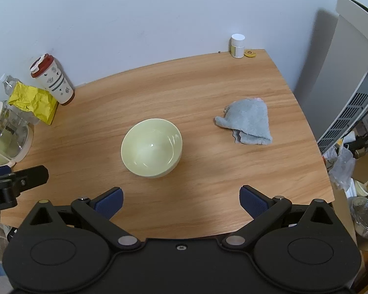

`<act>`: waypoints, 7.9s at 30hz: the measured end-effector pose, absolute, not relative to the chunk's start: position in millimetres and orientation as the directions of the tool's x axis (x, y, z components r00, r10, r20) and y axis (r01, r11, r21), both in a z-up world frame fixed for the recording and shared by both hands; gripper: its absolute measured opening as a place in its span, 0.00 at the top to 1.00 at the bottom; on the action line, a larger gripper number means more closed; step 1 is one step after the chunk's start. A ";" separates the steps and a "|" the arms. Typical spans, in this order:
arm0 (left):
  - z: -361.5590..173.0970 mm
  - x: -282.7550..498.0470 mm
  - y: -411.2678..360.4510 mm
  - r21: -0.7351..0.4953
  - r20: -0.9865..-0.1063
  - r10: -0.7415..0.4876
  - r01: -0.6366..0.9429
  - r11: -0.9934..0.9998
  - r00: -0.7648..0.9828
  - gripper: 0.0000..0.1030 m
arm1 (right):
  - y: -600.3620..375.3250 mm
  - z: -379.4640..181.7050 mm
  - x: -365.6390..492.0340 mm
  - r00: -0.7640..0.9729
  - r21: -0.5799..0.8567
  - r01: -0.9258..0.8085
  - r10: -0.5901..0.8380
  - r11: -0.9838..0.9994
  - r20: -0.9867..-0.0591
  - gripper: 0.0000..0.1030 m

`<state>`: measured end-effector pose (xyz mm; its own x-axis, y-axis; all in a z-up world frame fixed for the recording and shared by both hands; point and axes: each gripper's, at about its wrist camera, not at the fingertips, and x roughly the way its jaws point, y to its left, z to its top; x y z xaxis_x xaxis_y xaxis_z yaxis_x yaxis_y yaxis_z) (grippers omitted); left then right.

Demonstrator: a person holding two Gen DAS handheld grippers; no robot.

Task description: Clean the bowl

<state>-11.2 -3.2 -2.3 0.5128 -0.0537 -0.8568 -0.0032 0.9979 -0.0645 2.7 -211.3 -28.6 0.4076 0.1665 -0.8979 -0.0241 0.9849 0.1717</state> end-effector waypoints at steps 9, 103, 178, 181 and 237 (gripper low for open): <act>-2.9 -11.9 -8.8 -0.062 -0.861 -0.065 0.023 0.998 0.505 0.00 | -208.7 -28.6 2.0 0.402 0.150 -0.043 0.155 0.988 -0.902 0.01; -166.2 95.6 -52.6 -0.208 -0.909 -0.047 -0.351 0.913 0.414 0.00 | -338.6 -164.5 175.1 0.327 0.139 -0.527 0.351 0.838 -0.877 0.45; -196.7 96.8 -44.4 -0.222 -0.935 -0.112 -0.309 0.925 0.337 0.57 | -320.3 -197.0 177.3 0.153 0.243 -0.522 0.370 0.818 -0.917 0.52; -197.0 96.6 -41.4 -0.246 -0.932 -0.135 -0.313 0.917 0.336 0.66 | -322.9 -196.8 175.8 0.147 0.255 -0.515 0.377 0.819 -0.914 0.52; -194.2 89.3 -11.3 -0.428 -0.888 -0.256 -0.485 0.763 0.381 0.88 | -318.3 -186.8 161.1 0.147 0.277 -0.562 0.424 0.779 -0.894 0.68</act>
